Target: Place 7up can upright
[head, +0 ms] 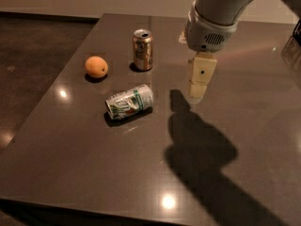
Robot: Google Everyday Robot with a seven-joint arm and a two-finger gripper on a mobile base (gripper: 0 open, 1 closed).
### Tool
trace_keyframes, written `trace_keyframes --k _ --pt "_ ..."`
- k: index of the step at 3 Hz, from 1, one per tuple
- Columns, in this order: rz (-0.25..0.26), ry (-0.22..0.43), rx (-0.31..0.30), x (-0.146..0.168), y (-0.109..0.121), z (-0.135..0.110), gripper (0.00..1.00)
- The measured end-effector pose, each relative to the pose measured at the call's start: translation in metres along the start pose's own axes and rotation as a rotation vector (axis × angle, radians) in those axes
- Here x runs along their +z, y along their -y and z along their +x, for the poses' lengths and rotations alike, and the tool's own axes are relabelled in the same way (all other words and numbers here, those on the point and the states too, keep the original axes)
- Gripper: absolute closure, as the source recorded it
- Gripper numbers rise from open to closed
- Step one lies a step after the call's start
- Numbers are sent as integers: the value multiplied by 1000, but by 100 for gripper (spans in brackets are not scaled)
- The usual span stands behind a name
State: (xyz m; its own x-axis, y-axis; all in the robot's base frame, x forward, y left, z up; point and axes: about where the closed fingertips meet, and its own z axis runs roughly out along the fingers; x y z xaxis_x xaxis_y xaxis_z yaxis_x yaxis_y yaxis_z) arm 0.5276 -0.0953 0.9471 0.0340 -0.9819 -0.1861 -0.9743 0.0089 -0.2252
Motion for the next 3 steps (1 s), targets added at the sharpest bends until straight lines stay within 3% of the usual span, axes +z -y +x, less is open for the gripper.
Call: trace_keyframes --k 1,3 --pt "-40 -18 -134 33 13 -48 0" --pt "-104 -66 -365 84 4 -110 0"
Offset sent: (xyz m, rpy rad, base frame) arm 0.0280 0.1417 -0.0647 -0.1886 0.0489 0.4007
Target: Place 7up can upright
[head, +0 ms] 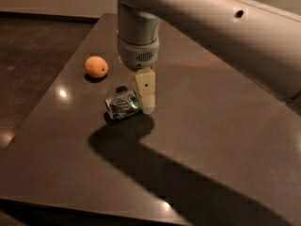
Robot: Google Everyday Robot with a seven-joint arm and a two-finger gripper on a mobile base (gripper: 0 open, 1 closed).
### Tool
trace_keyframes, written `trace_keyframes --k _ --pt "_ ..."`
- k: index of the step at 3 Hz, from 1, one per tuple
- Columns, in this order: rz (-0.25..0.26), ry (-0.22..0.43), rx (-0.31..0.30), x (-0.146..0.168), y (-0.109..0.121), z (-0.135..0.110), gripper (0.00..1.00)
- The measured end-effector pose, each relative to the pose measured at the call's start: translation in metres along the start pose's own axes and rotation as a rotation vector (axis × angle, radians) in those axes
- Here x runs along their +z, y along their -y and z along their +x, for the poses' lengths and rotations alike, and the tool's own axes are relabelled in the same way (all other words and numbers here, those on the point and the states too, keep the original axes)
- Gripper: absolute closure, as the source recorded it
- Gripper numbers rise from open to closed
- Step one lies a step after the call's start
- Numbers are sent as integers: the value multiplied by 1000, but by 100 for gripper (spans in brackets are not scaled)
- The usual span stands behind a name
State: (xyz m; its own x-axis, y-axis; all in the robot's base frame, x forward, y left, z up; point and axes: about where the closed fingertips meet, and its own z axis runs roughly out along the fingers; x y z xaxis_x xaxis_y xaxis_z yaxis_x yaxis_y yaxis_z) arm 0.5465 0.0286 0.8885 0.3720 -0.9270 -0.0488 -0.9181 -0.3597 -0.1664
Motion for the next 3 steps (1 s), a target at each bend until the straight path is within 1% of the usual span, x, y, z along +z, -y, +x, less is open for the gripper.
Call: trace_keyframes --k 1,2,3 --pt "-32 -20 -79 18 -3 -20 0" --pt "-54 -32 -111 32 -9 -32 0" --pt "-74 -42 -120 42 -14 -38 0"
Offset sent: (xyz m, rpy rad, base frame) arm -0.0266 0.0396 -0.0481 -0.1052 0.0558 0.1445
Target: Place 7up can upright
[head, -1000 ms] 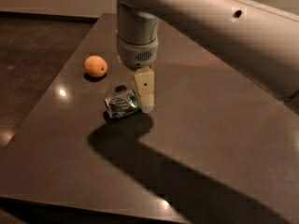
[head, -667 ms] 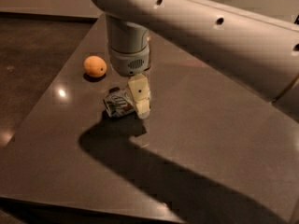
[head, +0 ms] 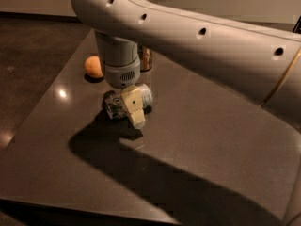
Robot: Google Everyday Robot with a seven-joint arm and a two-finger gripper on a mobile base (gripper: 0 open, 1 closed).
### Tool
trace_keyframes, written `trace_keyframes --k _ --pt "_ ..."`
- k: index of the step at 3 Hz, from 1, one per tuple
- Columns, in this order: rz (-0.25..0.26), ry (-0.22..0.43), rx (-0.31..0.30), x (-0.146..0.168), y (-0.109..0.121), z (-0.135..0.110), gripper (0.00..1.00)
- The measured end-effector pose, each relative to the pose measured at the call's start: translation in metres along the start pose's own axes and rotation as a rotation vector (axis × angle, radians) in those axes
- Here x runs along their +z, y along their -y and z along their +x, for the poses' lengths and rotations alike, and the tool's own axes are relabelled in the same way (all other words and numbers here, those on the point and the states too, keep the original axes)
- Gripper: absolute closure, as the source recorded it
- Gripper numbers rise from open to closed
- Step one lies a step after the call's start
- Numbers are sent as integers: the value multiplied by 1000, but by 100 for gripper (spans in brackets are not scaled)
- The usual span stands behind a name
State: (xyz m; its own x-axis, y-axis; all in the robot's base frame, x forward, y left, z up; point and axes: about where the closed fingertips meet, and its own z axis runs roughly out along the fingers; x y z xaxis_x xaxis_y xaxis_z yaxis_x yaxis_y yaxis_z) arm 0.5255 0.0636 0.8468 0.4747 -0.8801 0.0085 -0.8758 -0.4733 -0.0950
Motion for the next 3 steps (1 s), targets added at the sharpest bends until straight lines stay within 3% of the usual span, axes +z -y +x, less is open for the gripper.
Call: trace_keyframes --k 1,3 --pt "-33 0 16 7 -1 -3 16" --pt "-64 -6 83 4 -2 -3 62"
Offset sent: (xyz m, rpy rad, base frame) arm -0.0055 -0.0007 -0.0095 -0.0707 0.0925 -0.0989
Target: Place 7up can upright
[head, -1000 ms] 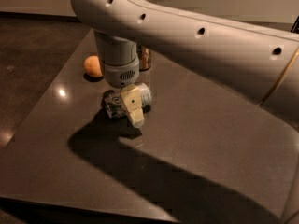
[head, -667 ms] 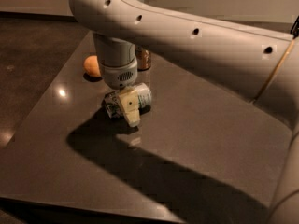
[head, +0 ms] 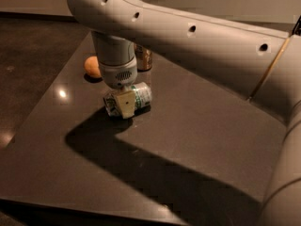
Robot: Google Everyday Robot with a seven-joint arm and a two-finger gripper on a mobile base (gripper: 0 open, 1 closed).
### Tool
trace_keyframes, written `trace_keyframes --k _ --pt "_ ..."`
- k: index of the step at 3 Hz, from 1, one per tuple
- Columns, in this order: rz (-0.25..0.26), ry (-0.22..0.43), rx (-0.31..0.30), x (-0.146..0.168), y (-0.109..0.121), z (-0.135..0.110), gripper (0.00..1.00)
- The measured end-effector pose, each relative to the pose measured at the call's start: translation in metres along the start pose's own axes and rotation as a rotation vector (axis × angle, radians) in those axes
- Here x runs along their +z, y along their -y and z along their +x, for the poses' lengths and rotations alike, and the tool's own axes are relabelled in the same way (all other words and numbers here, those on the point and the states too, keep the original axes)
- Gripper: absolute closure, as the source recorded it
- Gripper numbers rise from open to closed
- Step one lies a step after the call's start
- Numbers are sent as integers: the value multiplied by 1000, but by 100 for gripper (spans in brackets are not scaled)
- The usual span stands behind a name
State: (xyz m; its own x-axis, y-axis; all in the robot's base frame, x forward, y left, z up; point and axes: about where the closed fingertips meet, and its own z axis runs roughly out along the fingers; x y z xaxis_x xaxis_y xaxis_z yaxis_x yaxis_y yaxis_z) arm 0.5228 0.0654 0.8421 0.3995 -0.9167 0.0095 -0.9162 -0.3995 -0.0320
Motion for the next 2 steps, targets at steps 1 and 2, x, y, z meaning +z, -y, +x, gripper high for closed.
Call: trace_keyframes --k 1,2 --pt "43 51 56 -22 1 8 85" --pt "124 205 145 -51 4 33 100"
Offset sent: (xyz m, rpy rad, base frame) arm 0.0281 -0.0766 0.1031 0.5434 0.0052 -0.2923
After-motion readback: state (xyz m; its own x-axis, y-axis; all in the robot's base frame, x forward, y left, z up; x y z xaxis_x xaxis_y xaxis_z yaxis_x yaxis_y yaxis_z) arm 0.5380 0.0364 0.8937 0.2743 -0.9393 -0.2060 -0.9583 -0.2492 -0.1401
